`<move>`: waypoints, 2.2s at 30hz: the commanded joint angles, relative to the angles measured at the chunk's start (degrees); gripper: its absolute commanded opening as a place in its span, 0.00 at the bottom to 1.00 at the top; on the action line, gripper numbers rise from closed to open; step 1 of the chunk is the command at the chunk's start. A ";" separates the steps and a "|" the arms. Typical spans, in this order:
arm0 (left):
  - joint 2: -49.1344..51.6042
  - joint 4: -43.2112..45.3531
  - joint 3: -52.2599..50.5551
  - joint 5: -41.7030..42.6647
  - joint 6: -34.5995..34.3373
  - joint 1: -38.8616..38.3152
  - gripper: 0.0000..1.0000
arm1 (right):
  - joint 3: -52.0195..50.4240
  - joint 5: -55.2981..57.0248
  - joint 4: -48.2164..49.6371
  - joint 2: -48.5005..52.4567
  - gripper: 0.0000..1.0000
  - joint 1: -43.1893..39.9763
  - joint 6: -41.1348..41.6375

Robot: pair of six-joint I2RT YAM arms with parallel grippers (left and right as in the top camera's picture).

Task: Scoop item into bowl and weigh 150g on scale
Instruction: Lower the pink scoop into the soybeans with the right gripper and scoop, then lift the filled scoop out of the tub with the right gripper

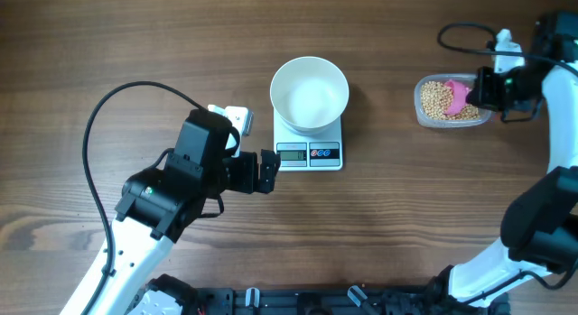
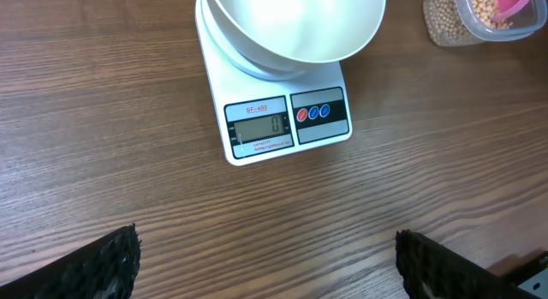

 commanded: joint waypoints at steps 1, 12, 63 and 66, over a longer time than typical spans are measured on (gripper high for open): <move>0.13 0.13 -0.48 -0.76 -0.28 -0.20 1.00 | -3.74 -5.62 0.57 1.14 0.04 -1.33 -2.43; 0.13 0.13 -0.48 -0.76 -0.28 -0.20 1.00 | -9.11 -9.66 4.24 1.14 0.04 -1.44 -1.75; 0.13 0.13 -0.48 -0.76 -0.28 -0.20 1.00 | -16.63 -42.12 -0.11 1.22 0.04 -22.47 -9.70; 0.13 0.13 -0.48 -0.76 -0.28 -0.20 1.00 | -16.63 -43.89 -0.92 1.22 0.04 -22.49 -10.27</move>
